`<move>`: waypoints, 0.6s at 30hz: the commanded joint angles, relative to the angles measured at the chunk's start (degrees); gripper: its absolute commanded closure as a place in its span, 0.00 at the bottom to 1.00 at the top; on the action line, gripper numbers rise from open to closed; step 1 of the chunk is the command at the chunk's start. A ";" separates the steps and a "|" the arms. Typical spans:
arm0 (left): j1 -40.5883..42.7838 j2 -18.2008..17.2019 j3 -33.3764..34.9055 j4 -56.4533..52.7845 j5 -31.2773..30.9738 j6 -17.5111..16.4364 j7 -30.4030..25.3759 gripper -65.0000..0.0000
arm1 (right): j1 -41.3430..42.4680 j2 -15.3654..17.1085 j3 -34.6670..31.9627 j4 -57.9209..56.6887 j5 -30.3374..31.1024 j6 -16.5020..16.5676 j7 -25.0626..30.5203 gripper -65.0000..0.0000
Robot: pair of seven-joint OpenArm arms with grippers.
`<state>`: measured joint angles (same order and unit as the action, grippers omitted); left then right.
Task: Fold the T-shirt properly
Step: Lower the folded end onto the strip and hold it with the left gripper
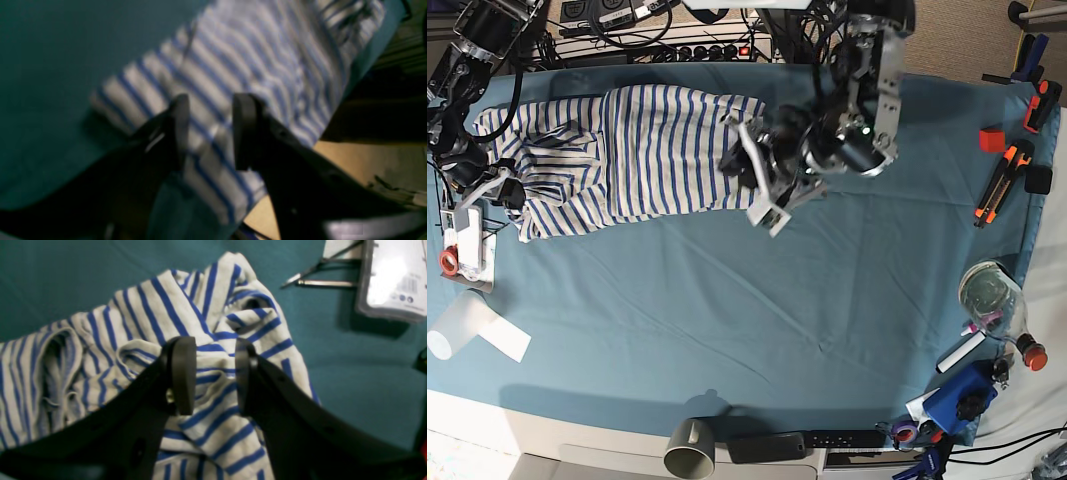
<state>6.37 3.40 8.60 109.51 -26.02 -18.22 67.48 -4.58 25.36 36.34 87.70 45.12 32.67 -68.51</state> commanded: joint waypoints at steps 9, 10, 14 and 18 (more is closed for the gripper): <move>0.76 0.57 0.26 -1.31 4.50 -1.31 -1.60 0.75 | 0.92 1.29 1.05 0.81 3.15 -0.17 -2.29 0.69; 0.79 0.57 0.26 -2.12 5.29 -1.31 -1.95 0.75 | 0.92 1.29 1.70 0.81 3.13 -0.59 -2.36 0.69; 0.76 0.57 0.26 -5.25 5.92 -1.33 -3.04 0.75 | 0.92 1.29 7.13 0.81 2.99 -1.44 -2.23 0.69; 0.74 0.59 0.26 -6.12 5.92 -1.33 -2.99 0.75 | 0.90 1.38 14.14 0.79 2.29 -1.33 -1.46 0.69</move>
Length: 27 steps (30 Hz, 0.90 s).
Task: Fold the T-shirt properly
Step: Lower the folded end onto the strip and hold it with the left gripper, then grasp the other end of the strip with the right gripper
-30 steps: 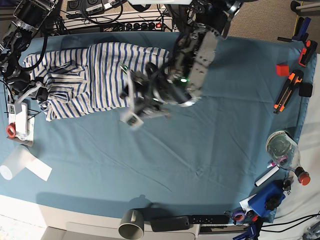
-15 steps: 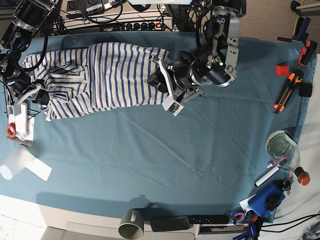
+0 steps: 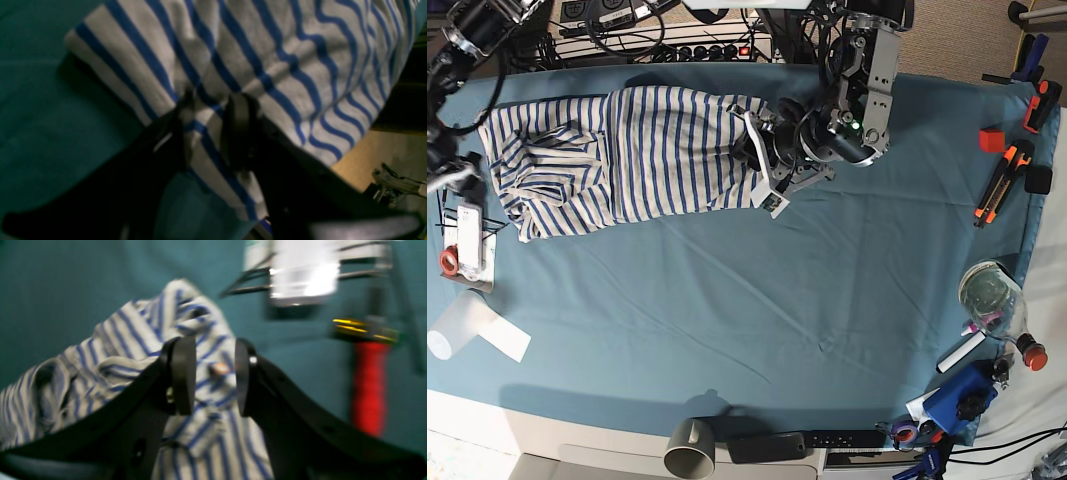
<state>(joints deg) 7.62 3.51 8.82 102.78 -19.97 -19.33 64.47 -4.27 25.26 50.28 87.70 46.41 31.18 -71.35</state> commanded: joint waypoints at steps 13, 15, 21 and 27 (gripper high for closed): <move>-0.50 0.48 0.04 0.61 -0.15 -0.22 0.07 0.75 | 2.05 8.24 -10.71 -16.11 -2.89 4.35 5.81 0.69; -0.50 0.48 0.04 0.61 -0.15 -0.22 0.04 0.75 | 3.17 8.22 -13.44 -18.73 -2.27 4.59 6.23 0.69; -0.52 0.48 0.04 0.61 -0.15 -0.20 0.04 0.75 | 6.56 8.22 -17.77 -25.68 -2.32 3.96 6.88 0.69; -0.63 0.63 0.04 0.61 -0.15 -0.20 0.02 0.75 | 6.91 7.78 -17.97 -26.47 -2.29 3.93 4.11 0.92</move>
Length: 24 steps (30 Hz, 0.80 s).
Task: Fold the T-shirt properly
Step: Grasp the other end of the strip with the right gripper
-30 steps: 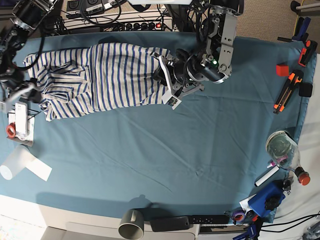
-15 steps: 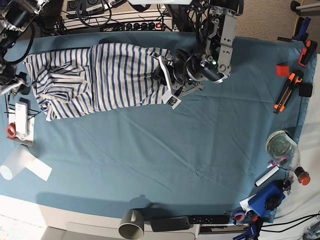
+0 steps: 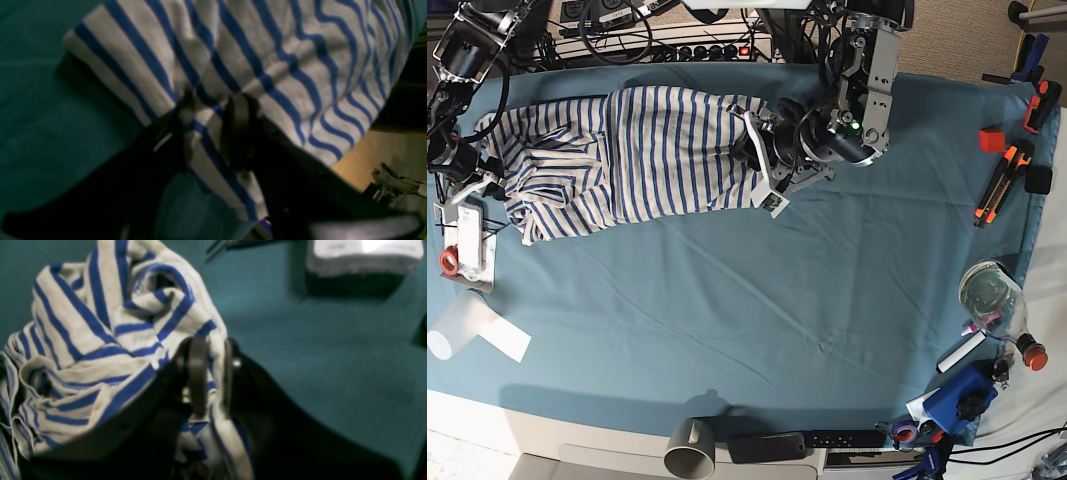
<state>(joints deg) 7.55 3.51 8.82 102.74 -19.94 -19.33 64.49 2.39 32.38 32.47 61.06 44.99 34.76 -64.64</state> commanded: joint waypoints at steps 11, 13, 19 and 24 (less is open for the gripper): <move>-0.72 0.61 0.04 0.66 -0.17 -0.17 -0.66 0.75 | 0.31 0.94 -0.11 9.57 9.09 0.15 -10.91 1.00; -0.72 0.61 0.04 0.66 -0.17 -0.20 -0.68 0.75 | 0.31 0.94 -0.11 13.88 12.28 -0.31 -13.00 1.00; -0.74 0.61 0.04 0.66 -0.17 -0.17 -1.11 0.75 | 0.28 0.94 -0.13 25.99 17.25 1.46 -15.36 1.00; -0.72 0.63 0.04 0.66 -0.20 -0.17 -1.40 0.75 | 0.26 0.92 -0.31 29.18 30.86 5.24 -15.36 1.00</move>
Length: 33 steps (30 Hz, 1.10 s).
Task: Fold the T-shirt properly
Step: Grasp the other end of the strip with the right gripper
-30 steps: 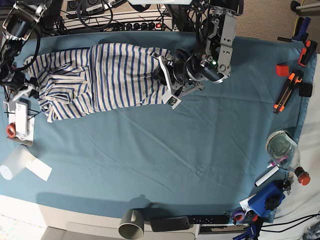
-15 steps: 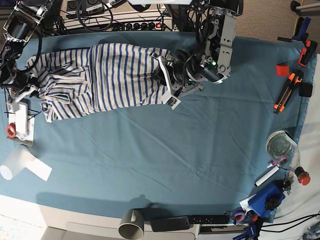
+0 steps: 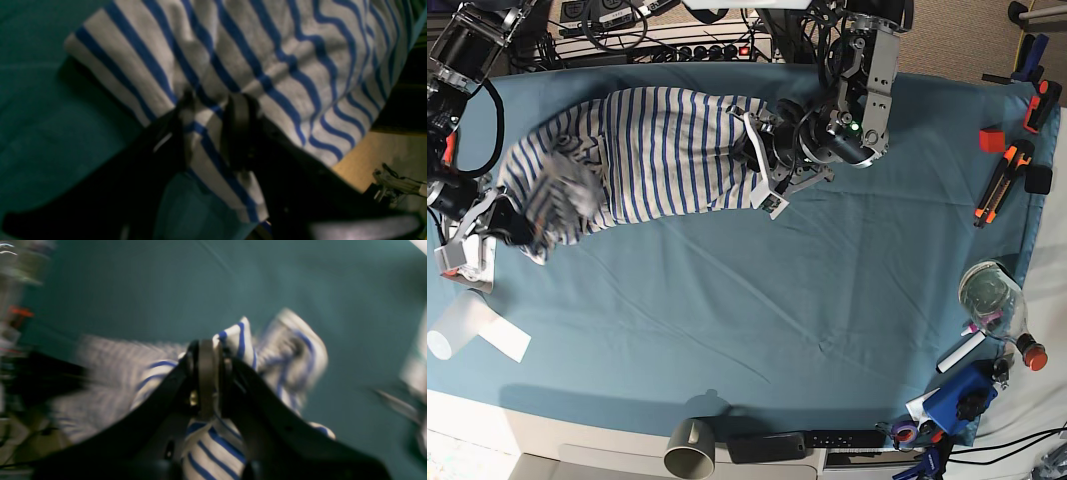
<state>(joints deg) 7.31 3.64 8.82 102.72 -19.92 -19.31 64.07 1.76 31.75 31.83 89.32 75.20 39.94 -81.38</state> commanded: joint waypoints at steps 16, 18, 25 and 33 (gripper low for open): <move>-0.48 0.50 0.04 0.68 -0.20 -0.17 -1.09 0.75 | -0.87 1.44 0.20 0.92 -2.29 0.06 1.38 1.00; -0.50 0.48 0.04 0.68 -0.20 -0.20 -1.11 0.75 | -2.16 1.44 1.75 0.92 -5.68 0.06 1.38 1.00; -0.50 0.50 0.04 0.68 -0.20 -0.20 -1.16 0.75 | -8.24 1.44 5.92 0.92 -14.38 -2.78 1.38 1.00; -0.46 0.48 0.04 0.68 -0.20 -0.20 -1.07 0.75 | -8.57 1.44 6.21 0.90 -20.20 -5.64 1.38 1.00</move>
<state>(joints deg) 7.33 3.64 8.82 102.72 -19.90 -19.31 63.81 -7.44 31.55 37.50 89.38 53.84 34.06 -80.99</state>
